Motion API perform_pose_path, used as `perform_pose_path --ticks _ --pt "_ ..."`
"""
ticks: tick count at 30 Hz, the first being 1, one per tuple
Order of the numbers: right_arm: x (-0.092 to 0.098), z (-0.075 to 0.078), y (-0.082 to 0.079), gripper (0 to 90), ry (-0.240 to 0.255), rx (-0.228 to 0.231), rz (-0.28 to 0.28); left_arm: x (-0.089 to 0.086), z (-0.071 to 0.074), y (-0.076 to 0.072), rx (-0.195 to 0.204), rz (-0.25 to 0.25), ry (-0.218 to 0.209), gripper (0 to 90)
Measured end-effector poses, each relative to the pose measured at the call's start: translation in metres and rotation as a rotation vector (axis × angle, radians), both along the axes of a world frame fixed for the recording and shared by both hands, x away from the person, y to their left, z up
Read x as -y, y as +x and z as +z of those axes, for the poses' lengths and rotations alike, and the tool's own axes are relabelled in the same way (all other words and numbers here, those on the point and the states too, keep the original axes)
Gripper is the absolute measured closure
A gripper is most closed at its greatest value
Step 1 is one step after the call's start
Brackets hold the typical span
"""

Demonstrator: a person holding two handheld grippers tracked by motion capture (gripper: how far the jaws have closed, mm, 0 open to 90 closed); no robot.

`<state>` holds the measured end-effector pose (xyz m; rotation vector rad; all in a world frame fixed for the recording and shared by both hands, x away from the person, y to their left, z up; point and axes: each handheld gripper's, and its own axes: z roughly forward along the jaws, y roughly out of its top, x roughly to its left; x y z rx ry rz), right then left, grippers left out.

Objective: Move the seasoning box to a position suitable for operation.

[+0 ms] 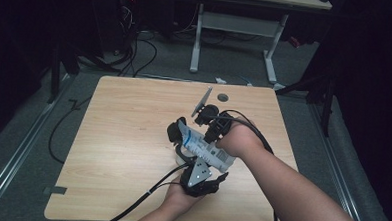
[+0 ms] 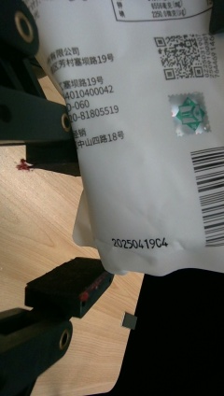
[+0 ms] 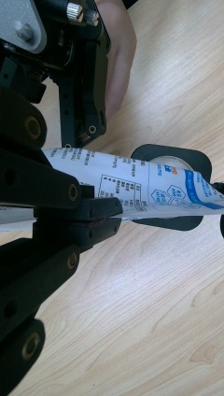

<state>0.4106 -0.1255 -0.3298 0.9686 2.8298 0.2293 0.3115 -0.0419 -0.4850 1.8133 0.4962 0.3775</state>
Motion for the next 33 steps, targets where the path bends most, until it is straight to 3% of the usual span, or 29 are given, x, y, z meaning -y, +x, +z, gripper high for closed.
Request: perform_pose_path --ticks 33 --pt "-0.0004 -0.0001 -0.0001 90.0 0.002 0.001 0.003 0.0005 -0.0014 -0.0008 0.005 0.002 -0.005 48.6"
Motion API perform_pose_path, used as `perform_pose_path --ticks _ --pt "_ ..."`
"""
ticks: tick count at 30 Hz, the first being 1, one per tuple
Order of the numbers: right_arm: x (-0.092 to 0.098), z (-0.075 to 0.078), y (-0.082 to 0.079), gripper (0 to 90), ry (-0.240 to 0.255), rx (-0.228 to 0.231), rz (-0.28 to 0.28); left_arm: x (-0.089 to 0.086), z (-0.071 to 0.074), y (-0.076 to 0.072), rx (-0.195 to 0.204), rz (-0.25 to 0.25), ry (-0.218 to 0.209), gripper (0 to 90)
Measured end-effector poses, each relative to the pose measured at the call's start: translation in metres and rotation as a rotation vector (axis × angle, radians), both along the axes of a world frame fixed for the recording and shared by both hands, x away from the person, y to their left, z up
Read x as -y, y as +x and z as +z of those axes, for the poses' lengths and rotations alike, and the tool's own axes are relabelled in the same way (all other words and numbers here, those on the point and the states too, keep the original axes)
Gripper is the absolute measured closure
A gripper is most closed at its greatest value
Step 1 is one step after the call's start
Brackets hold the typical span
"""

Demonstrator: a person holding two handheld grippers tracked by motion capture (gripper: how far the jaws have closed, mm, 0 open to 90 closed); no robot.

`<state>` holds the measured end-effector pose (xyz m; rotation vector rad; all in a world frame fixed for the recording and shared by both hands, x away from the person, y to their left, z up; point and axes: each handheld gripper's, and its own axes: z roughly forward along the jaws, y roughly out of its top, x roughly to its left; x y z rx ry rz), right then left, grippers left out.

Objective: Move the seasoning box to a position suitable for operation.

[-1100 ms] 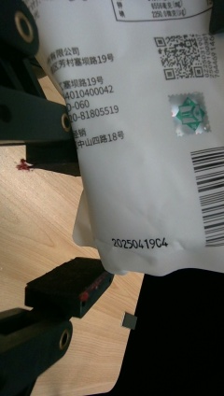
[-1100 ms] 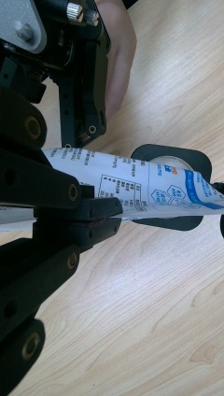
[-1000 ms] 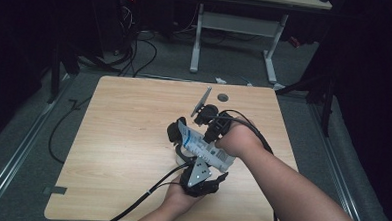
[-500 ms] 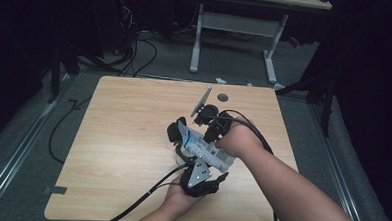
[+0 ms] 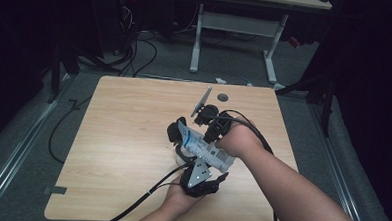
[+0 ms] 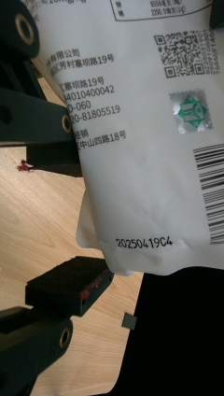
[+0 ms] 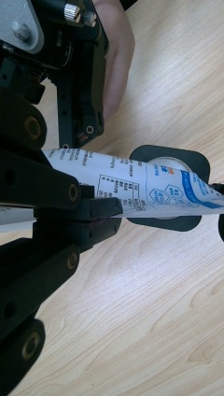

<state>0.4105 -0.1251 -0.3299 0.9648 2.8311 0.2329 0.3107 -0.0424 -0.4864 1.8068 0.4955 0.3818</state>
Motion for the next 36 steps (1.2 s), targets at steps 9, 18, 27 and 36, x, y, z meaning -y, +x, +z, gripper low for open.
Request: perform_pose_path --ticks 9,18,27,36 --pt "0.0003 0.0006 0.0005 90.0 0.001 0.002 0.0 0.0001 0.0005 0.0003 0.001 0.0 -0.004 48.6" --pt "-0.0004 0.0026 0.0011 90.0 -0.002 0.002 -0.005 0.0 0.0021 0.001 0.002 0.001 -0.006 48.6" --pt "-0.0032 0.001 0.0017 90.0 -0.009 -0.002 -0.005 0.0003 0.0019 0.0005 0.001 0.004 -0.007 49.0" --pt "-0.0031 0.0012 0.0021 90.0 -0.008 0.001 -0.002 -0.0001 0.0019 0.0009 0.0 0.006 -0.008 49.2"
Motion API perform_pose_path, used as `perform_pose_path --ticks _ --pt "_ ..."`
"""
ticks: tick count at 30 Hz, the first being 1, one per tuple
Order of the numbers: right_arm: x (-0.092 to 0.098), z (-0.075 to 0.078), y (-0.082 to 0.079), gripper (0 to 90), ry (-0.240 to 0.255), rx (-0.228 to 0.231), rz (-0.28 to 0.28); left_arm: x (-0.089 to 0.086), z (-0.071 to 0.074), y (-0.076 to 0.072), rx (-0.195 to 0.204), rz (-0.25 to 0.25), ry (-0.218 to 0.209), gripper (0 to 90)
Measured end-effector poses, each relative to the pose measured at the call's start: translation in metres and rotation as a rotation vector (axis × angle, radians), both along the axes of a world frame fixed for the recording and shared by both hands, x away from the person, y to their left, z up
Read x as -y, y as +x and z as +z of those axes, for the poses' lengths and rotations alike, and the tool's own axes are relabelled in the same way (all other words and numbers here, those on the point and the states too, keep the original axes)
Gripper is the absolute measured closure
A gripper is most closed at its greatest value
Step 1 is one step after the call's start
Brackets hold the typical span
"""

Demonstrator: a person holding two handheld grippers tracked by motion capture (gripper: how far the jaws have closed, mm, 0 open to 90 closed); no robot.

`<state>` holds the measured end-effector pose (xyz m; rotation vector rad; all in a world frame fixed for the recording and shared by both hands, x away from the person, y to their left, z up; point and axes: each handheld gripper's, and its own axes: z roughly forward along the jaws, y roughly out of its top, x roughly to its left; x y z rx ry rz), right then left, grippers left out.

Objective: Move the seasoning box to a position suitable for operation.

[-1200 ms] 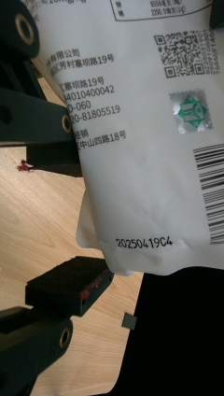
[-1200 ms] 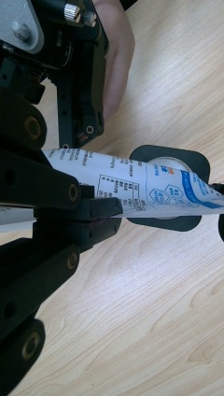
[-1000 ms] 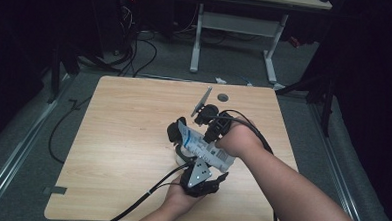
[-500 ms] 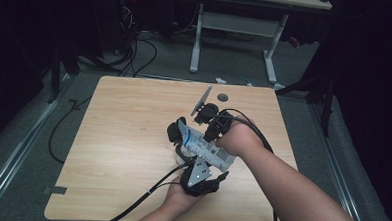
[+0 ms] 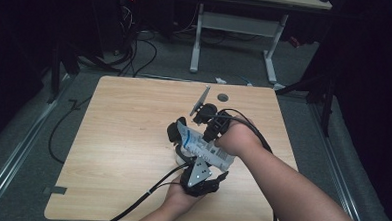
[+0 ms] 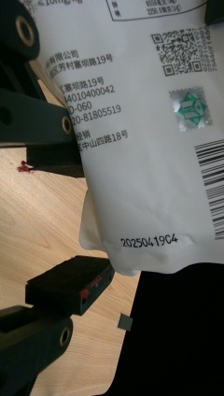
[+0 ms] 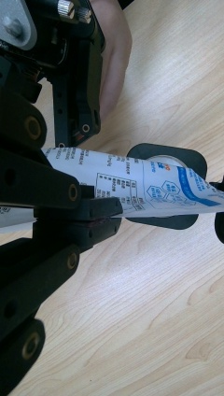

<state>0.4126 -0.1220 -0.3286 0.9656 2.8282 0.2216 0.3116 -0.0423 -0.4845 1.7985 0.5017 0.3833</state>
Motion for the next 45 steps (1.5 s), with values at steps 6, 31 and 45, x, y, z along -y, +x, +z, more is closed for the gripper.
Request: perform_pose_path --ticks 6,31,45 --pt "-0.0003 0.0002 -0.0003 90.0 -0.001 0.0 -0.001 -0.0001 0.0 -0.0003 0.0 0.0 -0.003 49.1" --pt "-0.0014 -0.0002 0.0011 90.0 -0.003 0.006 0.003 -0.0012 -0.0002 0.0006 -0.001 0.002 -0.004 49.2" --pt "-0.0008 -0.0001 0.0018 90.0 -0.005 0.008 0.005 0.0003 -0.0001 0.0008 -0.002 0.004 -0.013 49.2"
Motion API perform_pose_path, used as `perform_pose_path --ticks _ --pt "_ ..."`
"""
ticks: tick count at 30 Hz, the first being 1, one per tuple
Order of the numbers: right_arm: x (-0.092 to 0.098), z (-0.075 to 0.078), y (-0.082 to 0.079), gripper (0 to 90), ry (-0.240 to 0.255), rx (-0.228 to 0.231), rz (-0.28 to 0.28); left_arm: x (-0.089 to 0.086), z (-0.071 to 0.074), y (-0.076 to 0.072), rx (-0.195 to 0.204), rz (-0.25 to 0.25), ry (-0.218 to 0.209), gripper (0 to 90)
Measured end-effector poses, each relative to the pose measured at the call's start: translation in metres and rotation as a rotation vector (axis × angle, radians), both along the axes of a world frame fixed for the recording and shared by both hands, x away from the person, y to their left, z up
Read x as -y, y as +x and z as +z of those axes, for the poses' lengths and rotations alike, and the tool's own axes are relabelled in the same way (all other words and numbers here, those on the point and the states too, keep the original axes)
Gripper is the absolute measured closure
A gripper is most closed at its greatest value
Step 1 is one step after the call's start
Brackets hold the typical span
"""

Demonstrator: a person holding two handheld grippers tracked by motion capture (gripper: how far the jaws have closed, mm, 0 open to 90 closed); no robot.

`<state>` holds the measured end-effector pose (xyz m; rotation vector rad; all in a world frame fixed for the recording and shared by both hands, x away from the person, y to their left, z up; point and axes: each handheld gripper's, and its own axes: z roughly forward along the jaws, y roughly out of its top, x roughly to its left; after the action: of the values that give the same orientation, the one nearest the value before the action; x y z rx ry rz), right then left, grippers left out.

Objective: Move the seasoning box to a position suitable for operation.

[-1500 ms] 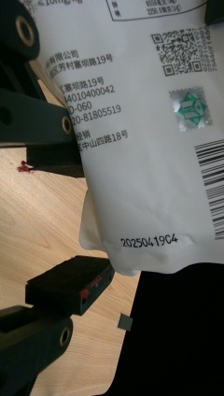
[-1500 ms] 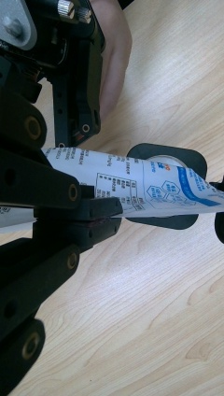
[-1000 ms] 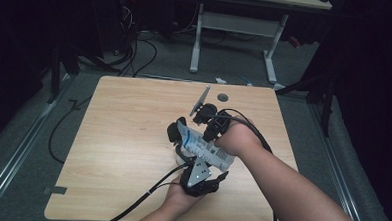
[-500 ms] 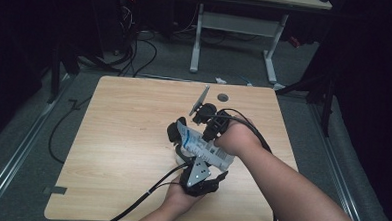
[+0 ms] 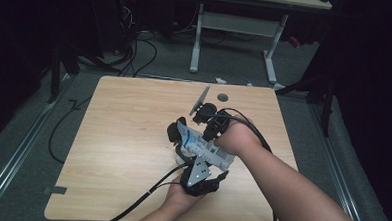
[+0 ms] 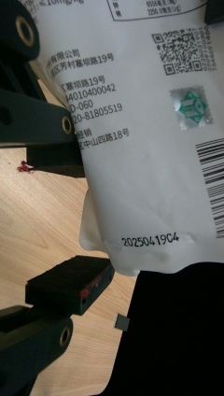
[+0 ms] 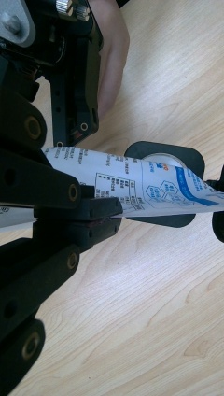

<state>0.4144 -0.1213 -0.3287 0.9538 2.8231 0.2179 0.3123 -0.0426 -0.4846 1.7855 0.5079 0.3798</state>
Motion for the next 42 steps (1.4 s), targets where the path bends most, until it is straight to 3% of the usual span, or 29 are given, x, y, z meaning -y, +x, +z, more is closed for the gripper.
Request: perform_pose_path --ticks 42 --pt "0.0012 0.0028 -0.0002 90.0 0.006 -0.001 -0.01 0.0037 0.0018 0.0015 0.006 -0.002 -0.007 49.1"
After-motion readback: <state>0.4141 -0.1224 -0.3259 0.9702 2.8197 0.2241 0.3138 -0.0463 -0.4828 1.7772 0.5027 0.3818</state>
